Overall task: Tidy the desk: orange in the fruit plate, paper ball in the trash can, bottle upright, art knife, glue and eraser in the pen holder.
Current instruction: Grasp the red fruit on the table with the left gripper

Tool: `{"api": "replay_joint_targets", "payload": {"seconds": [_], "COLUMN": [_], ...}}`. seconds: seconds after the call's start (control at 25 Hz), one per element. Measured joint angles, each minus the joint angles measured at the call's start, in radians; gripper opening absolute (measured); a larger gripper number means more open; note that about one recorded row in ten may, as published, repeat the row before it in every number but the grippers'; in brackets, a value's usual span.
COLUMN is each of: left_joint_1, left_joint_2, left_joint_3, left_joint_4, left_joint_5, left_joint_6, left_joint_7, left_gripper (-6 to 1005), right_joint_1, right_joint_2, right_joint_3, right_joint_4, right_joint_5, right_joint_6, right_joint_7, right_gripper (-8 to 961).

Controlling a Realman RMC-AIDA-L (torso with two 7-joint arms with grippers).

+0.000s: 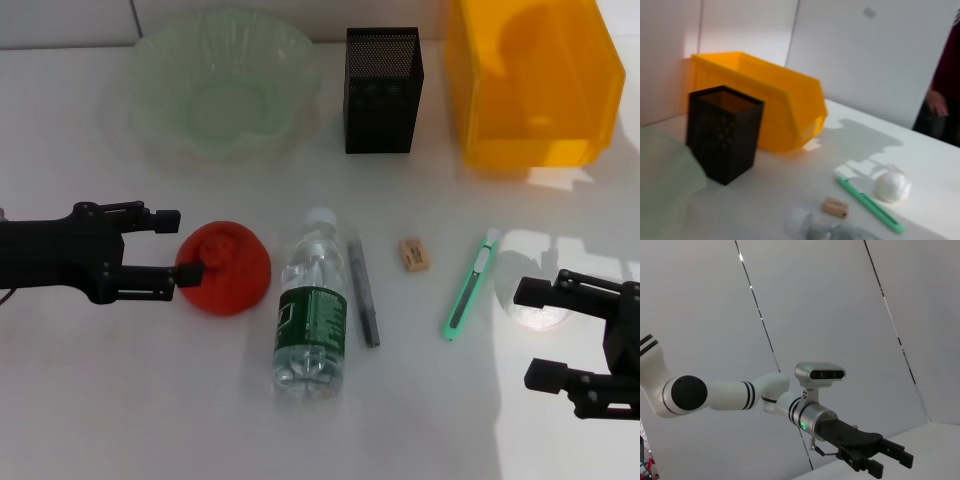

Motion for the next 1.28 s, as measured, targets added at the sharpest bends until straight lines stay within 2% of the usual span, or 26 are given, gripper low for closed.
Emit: {"api": "replay_joint_targets", "payload": {"seconds": [0.12,0.16,0.36,0.6,0.88,1.12,1.24,1.28], "left_joint_1": [0.003,0.003,0.000,-0.036,-0.051,-0.054,-0.054,-0.054], "left_joint_2": [-0.019,-0.033,-0.067,-0.068,-0.072,-0.073,-0.072,-0.072], "left_joint_3": [0.002,0.006,0.018,0.037,0.038,0.038,0.038,0.036], "left_joint_4": [-0.003,-0.004,-0.018,-0.128,-0.187,-0.188,-0.188,-0.188], "left_joint_5": [0.023,0.033,0.063,0.065,0.057,0.044,0.032,0.030], "left_joint_6": [-0.101,-0.147,-0.226,-0.317,-0.346,-0.344,-0.338,-0.334], "left_joint_7": [0.007,0.013,0.059,0.136,0.216,0.219,0.219,0.219], "left_gripper": [842,842,843,835,815,630,397,355], "right_joint_1": [-0.004,-0.004,-0.002,0.006,0.007,0.007,0.007,0.007], "right_joint_2": [0.001,0.001,0.005,0.009,0.015,0.016,0.016,0.016], "right_joint_3": [0.000,0.000,0.001,-0.006,-0.007,-0.007,-0.005,-0.004], "right_joint_4": [0.001,0.002,0.006,0.007,0.007,0.009,0.018,0.019], "right_joint_5": [0.000,0.000,0.000,0.000,0.000,0.000,0.000,0.000], "right_joint_6": [0.005,0.007,0.012,0.031,0.057,0.060,0.062,0.062], "right_joint_7": [0.000,0.000,0.000,0.000,0.000,0.000,0.000,0.000], "right_gripper": [802,802,802,802,802,802,803,803]}}
